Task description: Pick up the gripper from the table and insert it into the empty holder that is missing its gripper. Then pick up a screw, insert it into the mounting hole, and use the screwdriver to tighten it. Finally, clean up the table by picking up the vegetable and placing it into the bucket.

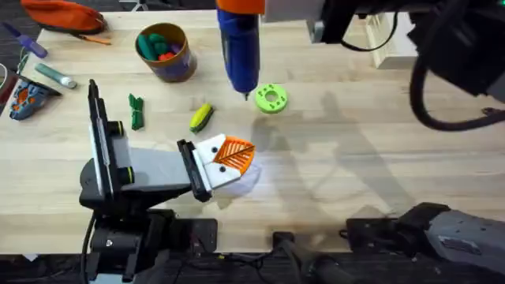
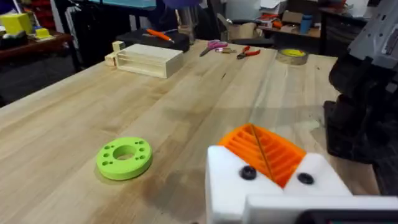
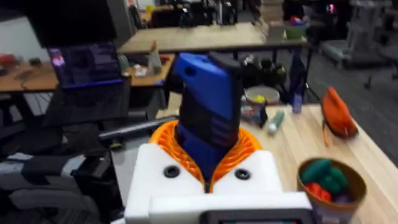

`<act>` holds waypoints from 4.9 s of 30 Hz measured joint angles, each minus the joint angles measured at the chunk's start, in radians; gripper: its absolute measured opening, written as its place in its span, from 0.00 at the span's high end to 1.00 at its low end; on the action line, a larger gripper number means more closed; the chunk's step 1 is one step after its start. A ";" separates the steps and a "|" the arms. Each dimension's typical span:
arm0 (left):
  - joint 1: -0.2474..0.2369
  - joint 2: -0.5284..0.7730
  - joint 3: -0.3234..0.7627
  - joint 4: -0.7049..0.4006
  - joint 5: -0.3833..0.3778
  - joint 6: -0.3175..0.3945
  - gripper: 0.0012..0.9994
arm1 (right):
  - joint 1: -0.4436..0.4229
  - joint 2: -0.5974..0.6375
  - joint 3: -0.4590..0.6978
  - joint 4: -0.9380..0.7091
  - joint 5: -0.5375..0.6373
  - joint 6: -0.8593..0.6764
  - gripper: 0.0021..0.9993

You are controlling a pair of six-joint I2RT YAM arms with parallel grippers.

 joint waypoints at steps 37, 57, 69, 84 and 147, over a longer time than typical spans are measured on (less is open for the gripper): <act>0.000 0.000 0.000 0.000 0.000 0.000 0.99 | 0.154 0.097 -0.035 0.279 -0.284 0.024 0.98; 0.000 0.000 0.000 0.000 0.000 0.000 0.99 | 0.148 0.154 -0.049 0.361 -0.305 0.028 0.98; 0.000 0.000 0.000 0.000 0.000 0.000 0.99 | 0.108 0.154 -0.173 0.608 -0.300 0.102 0.98; 0.000 0.000 0.000 0.000 0.000 0.000 0.99 | 0.120 0.150 -0.248 0.963 -0.196 0.430 0.98; 0.000 0.000 0.000 0.000 0.000 0.000 0.99 | 0.206 0.195 -0.220 0.823 -0.138 0.219 0.98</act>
